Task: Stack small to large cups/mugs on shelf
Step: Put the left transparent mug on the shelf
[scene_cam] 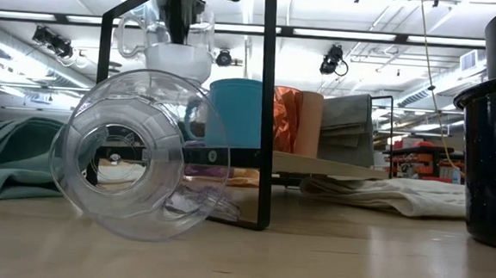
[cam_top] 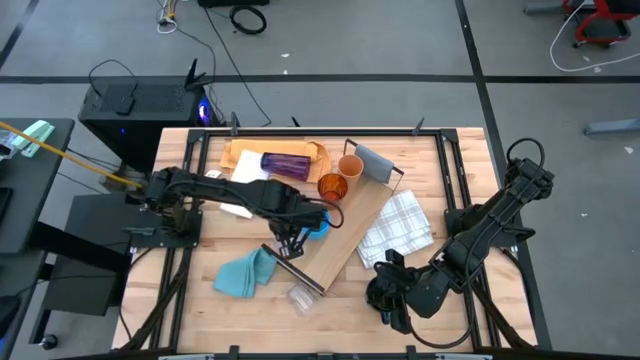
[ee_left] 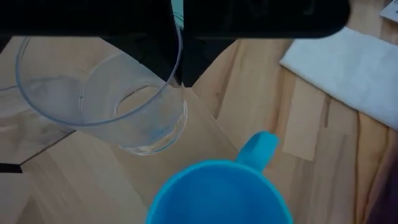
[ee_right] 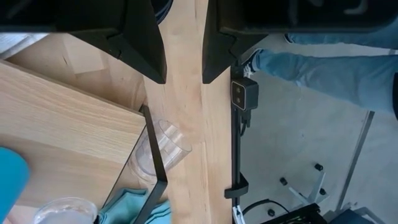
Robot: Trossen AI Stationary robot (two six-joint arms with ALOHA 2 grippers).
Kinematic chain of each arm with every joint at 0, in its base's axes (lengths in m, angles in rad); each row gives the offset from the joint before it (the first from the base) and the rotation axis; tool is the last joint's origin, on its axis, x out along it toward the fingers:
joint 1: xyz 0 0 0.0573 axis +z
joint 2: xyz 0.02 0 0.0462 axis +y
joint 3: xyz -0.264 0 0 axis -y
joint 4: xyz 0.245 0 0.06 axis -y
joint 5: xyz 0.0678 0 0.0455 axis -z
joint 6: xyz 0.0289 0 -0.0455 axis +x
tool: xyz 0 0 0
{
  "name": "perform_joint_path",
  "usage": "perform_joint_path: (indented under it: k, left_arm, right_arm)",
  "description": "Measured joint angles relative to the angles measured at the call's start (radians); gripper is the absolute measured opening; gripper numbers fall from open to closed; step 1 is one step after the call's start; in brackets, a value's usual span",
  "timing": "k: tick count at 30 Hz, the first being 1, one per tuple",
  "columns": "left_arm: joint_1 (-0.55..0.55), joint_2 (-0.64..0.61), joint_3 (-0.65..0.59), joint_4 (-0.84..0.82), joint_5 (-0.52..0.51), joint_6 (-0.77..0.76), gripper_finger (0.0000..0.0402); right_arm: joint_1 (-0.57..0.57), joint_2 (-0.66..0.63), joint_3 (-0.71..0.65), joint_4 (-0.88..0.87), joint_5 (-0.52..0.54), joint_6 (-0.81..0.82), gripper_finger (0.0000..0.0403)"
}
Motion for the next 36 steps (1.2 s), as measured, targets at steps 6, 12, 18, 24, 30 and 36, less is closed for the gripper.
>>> perform_joint_path:
  k: [6,12,18,24,30,36]
  left_arm:
    - [0.001,0.041,0.001,-0.002,0.000,0.032,0.0010]
    - [0.001,0.071,0.000,-0.003,0.006,0.031,0.0012]
    - [0.001,0.072,0.000,0.025,0.006,0.025,0.0016]
    - [0.001,0.072,-0.059,0.038,0.009,0.024,0.0008]
    - [-0.007,0.071,-0.138,0.063,0.043,0.012,0.0024]
    - [-0.011,0.069,-0.141,0.097,0.039,0.017,0.0010]
  right_arm:
    - [0.000,0.000,0.000,0.001,0.000,0.002,0.0111]
    - [0.000,0.000,0.000,0.001,0.000,0.011,0.0111]
    - [0.000,0.000,0.000,0.001,0.000,0.011,0.0111]
    - [0.000,0.000,0.000,0.000,0.000,0.010,0.0111]
    - [0.000,0.000,0.000,0.000,0.000,0.006,0.0111]
    - [0.000,0.000,0.000,0.000,0.000,0.002,0.0111]
